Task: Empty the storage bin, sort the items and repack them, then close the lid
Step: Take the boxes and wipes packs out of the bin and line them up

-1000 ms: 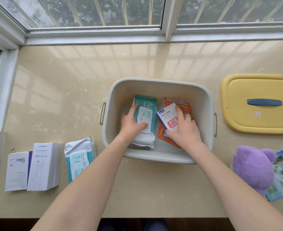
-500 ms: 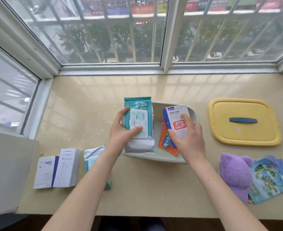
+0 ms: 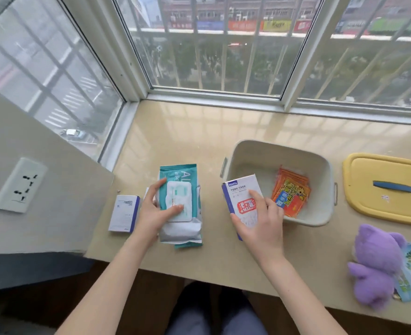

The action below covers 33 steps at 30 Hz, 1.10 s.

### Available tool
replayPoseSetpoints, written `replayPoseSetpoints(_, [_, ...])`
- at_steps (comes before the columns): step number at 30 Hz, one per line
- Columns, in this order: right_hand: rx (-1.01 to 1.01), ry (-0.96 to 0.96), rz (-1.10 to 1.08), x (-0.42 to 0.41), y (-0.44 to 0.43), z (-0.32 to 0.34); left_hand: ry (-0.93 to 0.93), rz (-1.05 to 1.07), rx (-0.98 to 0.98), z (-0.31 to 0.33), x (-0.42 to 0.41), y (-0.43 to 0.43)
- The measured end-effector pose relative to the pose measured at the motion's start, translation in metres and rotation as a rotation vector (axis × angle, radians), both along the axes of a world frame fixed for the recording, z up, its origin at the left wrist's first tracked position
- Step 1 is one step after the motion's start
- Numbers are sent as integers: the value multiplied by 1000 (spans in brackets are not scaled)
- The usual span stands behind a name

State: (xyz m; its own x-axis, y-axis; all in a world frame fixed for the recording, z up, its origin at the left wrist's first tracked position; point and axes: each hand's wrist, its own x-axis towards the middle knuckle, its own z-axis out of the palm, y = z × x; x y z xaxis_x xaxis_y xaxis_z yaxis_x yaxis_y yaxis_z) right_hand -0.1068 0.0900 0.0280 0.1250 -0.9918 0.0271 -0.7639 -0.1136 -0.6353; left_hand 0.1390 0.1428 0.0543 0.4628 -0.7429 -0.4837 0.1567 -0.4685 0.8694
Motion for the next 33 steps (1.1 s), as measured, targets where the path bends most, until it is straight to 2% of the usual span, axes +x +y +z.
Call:
replayPoseSetpoints(8, [76, 53, -29, 55, 60, -49, 58, -77, 141, -81, 46, 44])
replayPoseSetpoints(15, [183, 122, -127, 81, 85, -96, 117, -133, 116, -145, 54, 34])
replayPoseSetpoints(23, [191, 118, -154, 95, 81, -125, 134, -102, 55, -185, 44, 12])
replayPoseSetpoints(26, [186, 129, -136, 94, 78, -130, 28, -195, 90, -190, 41, 11])
replayPoseSetpoints(30, [184, 135, -115, 92, 74, -124, -381, -341, 219, -184, 39, 16])
replayPoseSetpoints(33, [191, 110, -96, 93, 71, -107, -503, -396, 259, -165, 40, 23])
